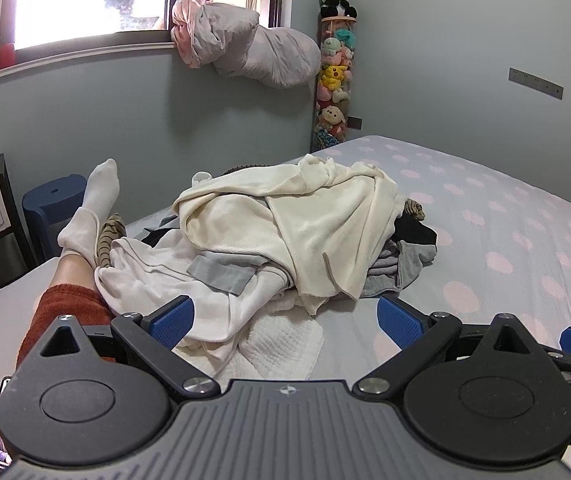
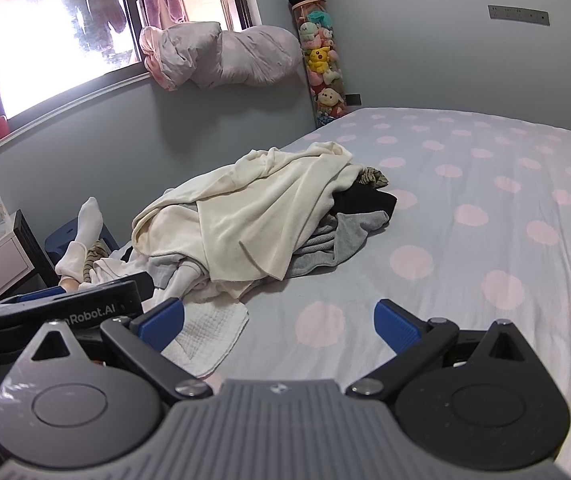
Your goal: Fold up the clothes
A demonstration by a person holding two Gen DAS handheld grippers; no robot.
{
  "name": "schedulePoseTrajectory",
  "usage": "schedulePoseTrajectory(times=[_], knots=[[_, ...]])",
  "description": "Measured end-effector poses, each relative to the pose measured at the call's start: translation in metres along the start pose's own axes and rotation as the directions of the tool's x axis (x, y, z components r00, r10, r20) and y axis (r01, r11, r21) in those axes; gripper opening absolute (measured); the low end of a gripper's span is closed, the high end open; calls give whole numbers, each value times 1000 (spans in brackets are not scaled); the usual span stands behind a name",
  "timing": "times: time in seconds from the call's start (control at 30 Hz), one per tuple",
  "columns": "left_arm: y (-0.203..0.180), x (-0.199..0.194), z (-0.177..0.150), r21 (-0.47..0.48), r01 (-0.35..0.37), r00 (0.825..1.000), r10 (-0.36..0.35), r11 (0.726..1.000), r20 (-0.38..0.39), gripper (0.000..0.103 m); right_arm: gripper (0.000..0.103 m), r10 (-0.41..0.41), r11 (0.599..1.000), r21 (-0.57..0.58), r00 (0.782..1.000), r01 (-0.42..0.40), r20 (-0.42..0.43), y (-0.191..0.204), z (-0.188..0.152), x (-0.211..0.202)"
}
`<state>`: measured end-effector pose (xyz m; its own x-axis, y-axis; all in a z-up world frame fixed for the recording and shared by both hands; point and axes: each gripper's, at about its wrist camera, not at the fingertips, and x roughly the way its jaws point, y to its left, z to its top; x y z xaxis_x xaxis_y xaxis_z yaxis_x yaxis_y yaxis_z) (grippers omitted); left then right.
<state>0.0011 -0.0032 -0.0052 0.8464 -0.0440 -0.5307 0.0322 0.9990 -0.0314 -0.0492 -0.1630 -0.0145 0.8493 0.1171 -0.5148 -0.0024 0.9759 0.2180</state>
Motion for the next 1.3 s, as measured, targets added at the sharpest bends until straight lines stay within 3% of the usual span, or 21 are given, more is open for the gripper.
schedulePoseTrajectory(times=[0.67, 0.93, 1.1, 1.3], knots=[[2, 10, -4, -10, -18, 999, 18, 1000, -40, 100, 102, 8, 1000, 3, 1000, -8, -13, -3, -3, 11], [9, 15, -7, -75, 41, 999, -43, 996, -17, 99, 102, -10, 1000, -21, 1000, 11, 18, -6, -7, 21], [9, 25, -4, -41, 2, 1000, -2, 999, -5, 99, 102, 8, 998, -61, 999, -6, 44, -9, -3, 35], [17, 50, 6, -28, -33, 999, 33, 999, -11, 99, 102, 48, 998, -32, 998, -47, 30, -16, 7, 67]])
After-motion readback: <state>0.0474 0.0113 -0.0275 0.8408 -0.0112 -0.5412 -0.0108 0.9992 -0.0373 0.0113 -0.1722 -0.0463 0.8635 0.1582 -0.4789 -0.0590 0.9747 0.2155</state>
